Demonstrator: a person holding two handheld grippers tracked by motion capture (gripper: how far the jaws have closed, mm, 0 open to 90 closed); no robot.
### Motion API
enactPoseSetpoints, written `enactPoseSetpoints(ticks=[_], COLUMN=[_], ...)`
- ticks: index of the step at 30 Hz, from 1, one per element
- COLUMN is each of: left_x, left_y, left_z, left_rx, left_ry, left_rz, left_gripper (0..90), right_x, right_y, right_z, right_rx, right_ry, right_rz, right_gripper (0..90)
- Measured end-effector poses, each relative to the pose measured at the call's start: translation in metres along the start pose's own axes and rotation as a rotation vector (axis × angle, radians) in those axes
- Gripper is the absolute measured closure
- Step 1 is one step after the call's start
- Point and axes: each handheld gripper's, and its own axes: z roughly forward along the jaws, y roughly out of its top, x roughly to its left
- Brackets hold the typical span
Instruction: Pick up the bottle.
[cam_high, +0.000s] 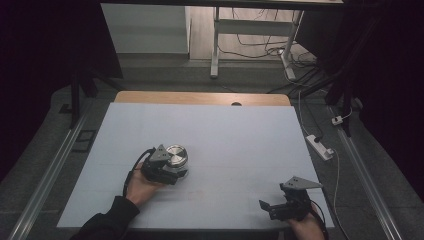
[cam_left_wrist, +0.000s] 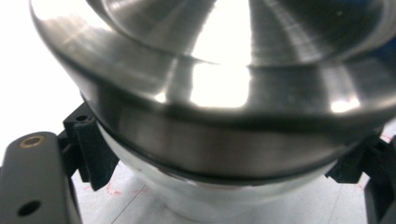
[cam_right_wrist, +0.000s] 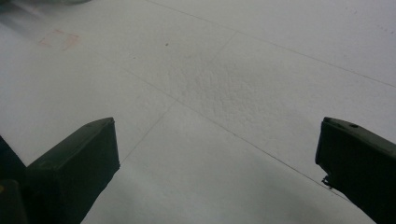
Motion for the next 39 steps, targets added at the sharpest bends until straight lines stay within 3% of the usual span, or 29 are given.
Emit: enactPoseSetpoints(ticks=[24,39], left_x=[-0.011,-0.026], left_y=[0.034,0.059], left_z=[-0.025,-0.036], left_rx=[-0.017,-0.043], left_ry=[-0.054,-0.090], left_rz=[0.052,0.081], left_gripper=[15.2,15.3], right_x=[0.001,0.001], right_y=[0.000,0.000], right_z=[0.000,0.000], right_rx=[0.000,0.001], right_ry=[0.003,0.010], right_rz=[-0.003,-0.007], right_gripper=[0.0,0.0])
